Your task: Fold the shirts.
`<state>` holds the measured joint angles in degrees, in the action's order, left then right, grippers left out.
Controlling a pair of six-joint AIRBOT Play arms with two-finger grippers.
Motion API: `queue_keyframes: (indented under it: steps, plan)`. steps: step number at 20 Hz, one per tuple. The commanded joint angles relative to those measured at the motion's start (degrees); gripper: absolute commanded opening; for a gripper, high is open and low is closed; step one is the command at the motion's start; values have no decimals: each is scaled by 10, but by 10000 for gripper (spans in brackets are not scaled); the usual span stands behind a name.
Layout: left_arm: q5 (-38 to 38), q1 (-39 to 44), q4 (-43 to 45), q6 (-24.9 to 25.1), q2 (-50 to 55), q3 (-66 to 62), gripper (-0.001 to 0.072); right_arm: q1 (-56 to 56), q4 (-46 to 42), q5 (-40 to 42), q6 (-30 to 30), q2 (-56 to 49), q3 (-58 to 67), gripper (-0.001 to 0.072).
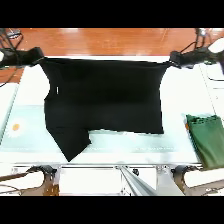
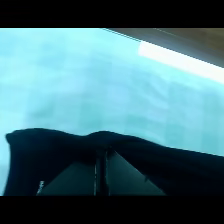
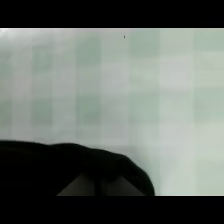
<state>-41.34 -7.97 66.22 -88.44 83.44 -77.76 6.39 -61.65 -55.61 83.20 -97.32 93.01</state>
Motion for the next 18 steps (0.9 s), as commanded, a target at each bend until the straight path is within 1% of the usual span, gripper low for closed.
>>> queue_keyframes:
  steps: [1,2,4,7,9,11,14,15,18]
  plan:
    - [34,5,-98,-19,97,-15,18,-5,59,-5,19,-141,112,27]
    - [25,8,-99,-19,105,-15,18,-5,59,-28,19,-158,133,28]
    - [-19,5,-99,-18,106,-15,18,-3,59,-71,18,-162,144,28]
    - [-113,-24,-97,28,88,-15,18,11,58,-153,-11,-142,144,28]
    - [-174,-49,-97,34,85,-15,18,18,51,-209,-19,-140,143,28]
    - [-227,-67,-88,47,93,-15,19,18,12,-252,-18,-141,139,28]
    - [-293,-69,-41,49,120,-14,18,11,-11,-279,-22,-144,101,28]
    - [-310,-69,-41,49,132,-14,19,11,-13,-274,-23,-146,85,28]
    - [-330,-63,-43,49,152,-14,19,11,-8,-258,-13,-155,64,30]
